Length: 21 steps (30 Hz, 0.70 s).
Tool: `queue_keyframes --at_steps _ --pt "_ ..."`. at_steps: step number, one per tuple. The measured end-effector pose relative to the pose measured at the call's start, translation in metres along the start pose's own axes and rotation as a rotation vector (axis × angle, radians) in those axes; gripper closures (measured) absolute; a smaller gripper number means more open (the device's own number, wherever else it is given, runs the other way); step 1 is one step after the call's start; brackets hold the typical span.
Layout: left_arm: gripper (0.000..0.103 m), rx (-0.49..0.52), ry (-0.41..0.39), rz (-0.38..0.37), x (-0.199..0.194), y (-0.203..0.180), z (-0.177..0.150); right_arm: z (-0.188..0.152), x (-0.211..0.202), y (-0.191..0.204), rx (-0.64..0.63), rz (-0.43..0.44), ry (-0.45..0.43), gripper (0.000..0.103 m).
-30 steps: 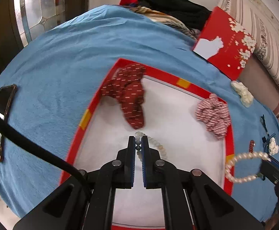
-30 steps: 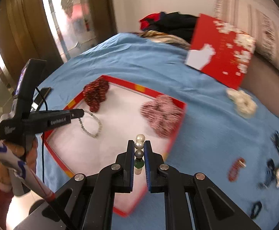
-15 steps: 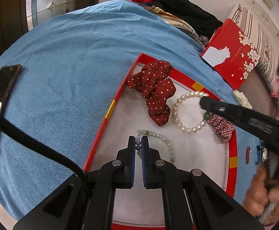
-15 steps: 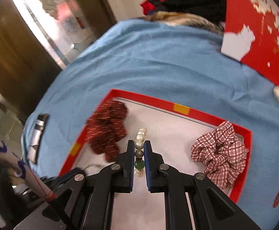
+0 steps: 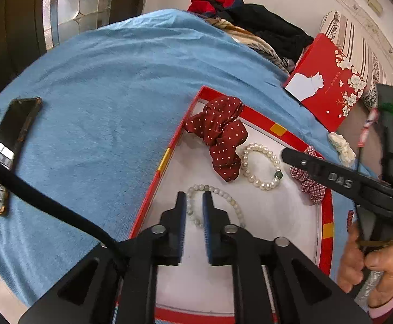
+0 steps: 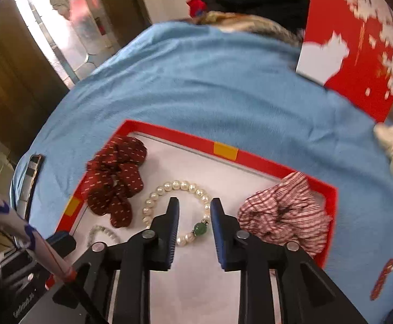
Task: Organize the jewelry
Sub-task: 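Carry both bracelets into the tray and open both tools, then grasp the white cherry-print scrunchie with the right tool while the left moves toward the black hair tie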
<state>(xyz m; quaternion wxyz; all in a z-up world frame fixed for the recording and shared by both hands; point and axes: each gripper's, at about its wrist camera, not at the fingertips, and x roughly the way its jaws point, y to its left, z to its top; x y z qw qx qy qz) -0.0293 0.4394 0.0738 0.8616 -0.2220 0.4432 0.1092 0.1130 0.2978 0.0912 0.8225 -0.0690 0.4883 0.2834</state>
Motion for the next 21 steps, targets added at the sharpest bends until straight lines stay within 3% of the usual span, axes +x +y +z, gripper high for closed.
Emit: queue_keyframes --at_steps 4,6,9,18,21 --pt "0.08 0.014 -0.053 0.042 -0.025 -0.009 -0.008 -0.012 -0.039 -0.013 -0.021 -0.025 -0.054 0.066" --pt "0.071 0.03 -0.084 0.056 -0.041 -0.018 -0.016 -0.028 -0.061 -0.028 -0.015 -0.037 -0.066 0.066" --pt "0.066 0.057 -0.113 0.052 -0.061 -0.038 -0.029 -0.054 -0.091 -0.056 0.0 -0.052 -0.082 0.063" --pt "0.048 0.168 -0.098 -0.033 -0.082 -0.134 -0.077 -0.183 -0.171 -0.173 0.189 -0.161 -0.091 0.061" --pt "0.047 0.217 -0.068 -0.063 -0.077 -0.171 -0.097 -0.225 -0.193 -0.207 0.256 -0.198 -0.1 0.06"
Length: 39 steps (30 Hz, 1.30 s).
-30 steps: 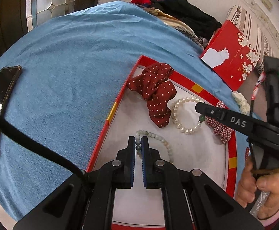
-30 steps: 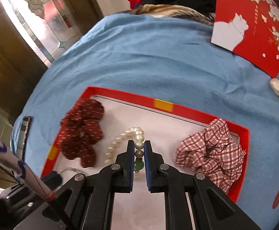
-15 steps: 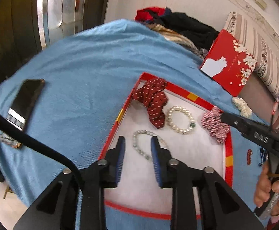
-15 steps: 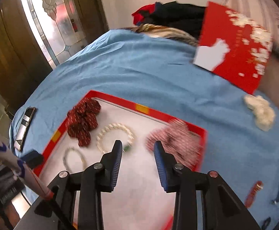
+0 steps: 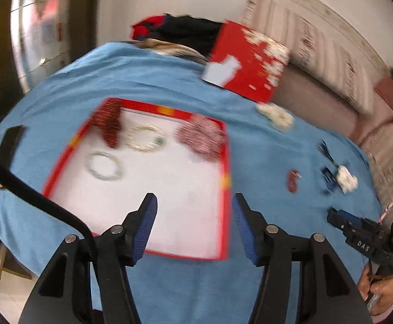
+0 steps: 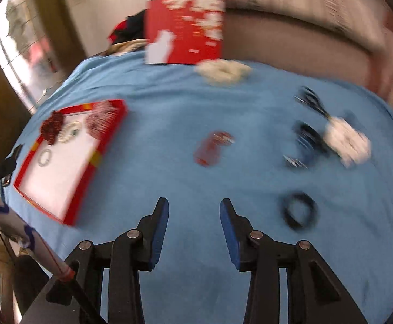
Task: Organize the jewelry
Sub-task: 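Grasp the white cherry-print scrunchie with the right tool while the left moves toward the black hair tie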
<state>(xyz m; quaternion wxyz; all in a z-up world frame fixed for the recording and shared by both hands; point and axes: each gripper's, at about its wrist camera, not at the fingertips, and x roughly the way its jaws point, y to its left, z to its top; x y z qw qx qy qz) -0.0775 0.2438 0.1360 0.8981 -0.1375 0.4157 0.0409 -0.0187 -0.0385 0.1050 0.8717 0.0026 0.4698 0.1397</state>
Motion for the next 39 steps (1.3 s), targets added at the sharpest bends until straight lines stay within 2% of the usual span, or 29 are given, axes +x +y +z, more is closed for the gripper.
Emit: queue_keyframes --at_steps 3,9,16,21,26,27,30,35,36,37,38,39 --pt "0.047 0.042 0.045 -0.039 0.01 -0.039 -0.015 -0.025 -0.015 -0.042 0.062 -0.038 -0.009 0.06" --pt "0.047 0.1 0.11 -0.052 0.03 -0.09 -0.038 -0.05 -0.028 -0.104 0.125 -0.122 -0.025 0.059" --pt "0.047 0.151 0.161 -0.045 0.049 -0.124 -0.057 -0.053 -0.022 -0.135 0.181 -0.117 -0.048 0.059" --pt "0.047 0.17 0.18 -0.046 0.061 -0.137 -0.063 -0.039 -0.01 -0.152 0.205 -0.128 -0.071 0.059" --pt "0.047 0.179 0.194 -0.065 0.072 -0.148 -0.066 -0.004 0.005 -0.186 0.275 -0.147 -0.099 0.059" --pt "0.047 0.182 0.2 -0.069 0.075 -0.149 -0.067 0.006 0.009 -0.194 0.297 -0.147 -0.104 0.059" --pt "0.047 0.189 0.213 -0.079 0.082 -0.154 -0.069 0.03 0.024 -0.217 0.363 -0.142 -0.113 0.048" --pt "0.047 0.182 0.232 -0.08 0.093 -0.156 -0.07 0.056 0.058 -0.245 0.446 -0.151 -0.082 0.047" --pt "0.047 0.181 0.235 -0.078 0.094 -0.155 -0.07 0.059 0.065 -0.249 0.459 -0.135 -0.068 0.053" --pt "0.047 0.178 0.239 -0.075 0.095 -0.154 -0.07 0.06 0.069 -0.251 0.466 -0.116 -0.059 0.083" --pt "0.047 0.175 0.242 -0.074 0.096 -0.153 -0.07 0.061 0.073 -0.252 0.471 -0.096 -0.041 0.094" --pt "0.047 0.172 0.244 -0.074 0.096 -0.152 -0.07 0.061 0.071 -0.251 0.469 -0.088 -0.047 0.095"
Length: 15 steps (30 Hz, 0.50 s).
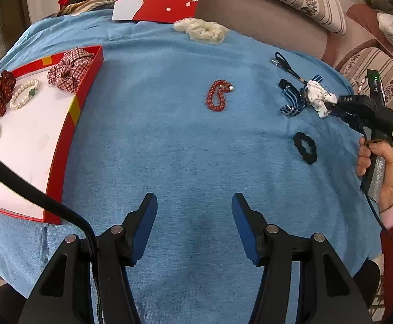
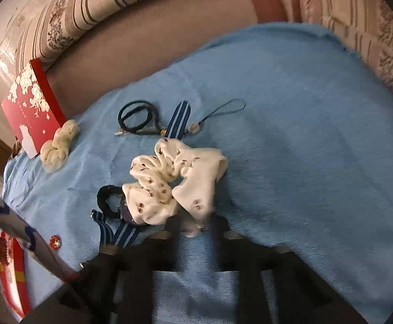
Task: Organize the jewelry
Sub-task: 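Grasp the white cherry-print scrunchie with the right tool while the left moves toward the black hair tie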
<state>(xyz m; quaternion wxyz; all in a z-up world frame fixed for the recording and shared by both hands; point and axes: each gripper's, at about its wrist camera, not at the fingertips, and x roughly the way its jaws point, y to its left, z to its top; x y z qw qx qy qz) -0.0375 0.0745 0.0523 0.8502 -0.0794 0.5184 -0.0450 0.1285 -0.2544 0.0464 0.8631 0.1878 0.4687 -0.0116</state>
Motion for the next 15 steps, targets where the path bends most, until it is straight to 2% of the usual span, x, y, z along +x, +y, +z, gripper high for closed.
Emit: queue_keyframes --at_steps 6,10,12,15 --pt "0.047 -0.006 0.005 -0.046 0.001 -0.006 0.008 -0.036 -0.039 -0.006 -0.018 0.075 -0.006 0.095" --pt "0.047 0.048 0.008 -0.098 0.009 -0.034 0.019 -0.081 -0.066 -0.023 0.002 0.123 -0.005 0.095" --pt "0.047 0.085 0.013 -0.116 0.016 -0.054 0.027 -0.1 -0.072 -0.028 -0.011 0.111 -0.027 0.095" --pt "0.047 0.128 0.026 -0.149 0.03 -0.082 0.038 -0.111 -0.071 -0.032 -0.034 0.085 -0.057 0.095"
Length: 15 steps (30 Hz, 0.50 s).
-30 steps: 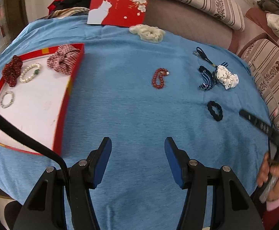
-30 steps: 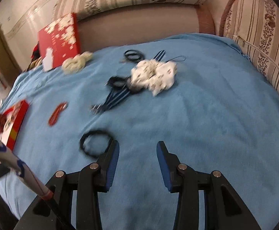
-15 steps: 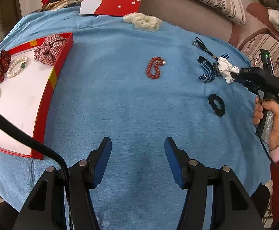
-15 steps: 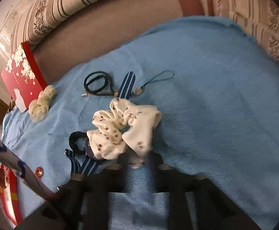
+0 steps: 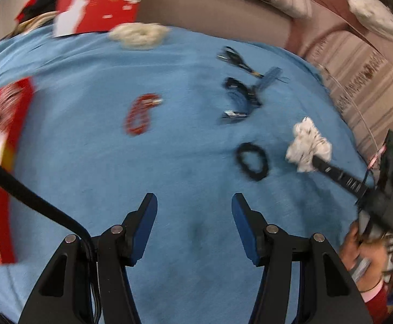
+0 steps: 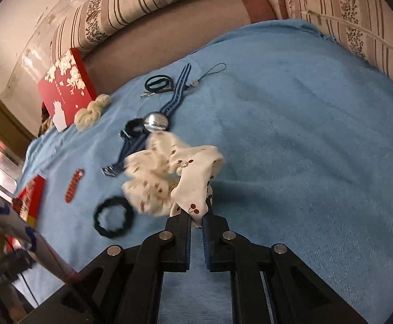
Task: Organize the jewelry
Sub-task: 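Grasp the white cherry-print scrunchie with the right tool while the left moves toward the black hair tie, then grasp the black hair tie with the left tool while the right holds the white scrunchie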
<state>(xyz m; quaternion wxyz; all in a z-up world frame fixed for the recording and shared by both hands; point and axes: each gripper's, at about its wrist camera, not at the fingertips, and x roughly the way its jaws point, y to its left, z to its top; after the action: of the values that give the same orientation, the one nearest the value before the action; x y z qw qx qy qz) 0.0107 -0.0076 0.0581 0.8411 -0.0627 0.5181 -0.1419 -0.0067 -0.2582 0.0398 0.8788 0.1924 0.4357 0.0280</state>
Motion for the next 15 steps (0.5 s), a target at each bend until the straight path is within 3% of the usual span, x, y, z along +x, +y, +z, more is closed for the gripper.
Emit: queue_keyframes --at_steps 8,13,15 --pt "0.047 0.076 0.055 -0.02 0.051 -0.046 0.029 0.013 0.004 -0.005 -0.002 -0.002 -0.058 0.09" --pt "0.047 0.079 0.084 -0.025 0.07 -0.054 0.036 0.018 0.006 -0.003 -0.011 0.002 -0.069 0.064" --pt "0.05 0.07 0.1 -0.037 0.076 -0.054 0.036 0.02 0.008 -0.003 -0.009 0.008 -0.072 0.061"
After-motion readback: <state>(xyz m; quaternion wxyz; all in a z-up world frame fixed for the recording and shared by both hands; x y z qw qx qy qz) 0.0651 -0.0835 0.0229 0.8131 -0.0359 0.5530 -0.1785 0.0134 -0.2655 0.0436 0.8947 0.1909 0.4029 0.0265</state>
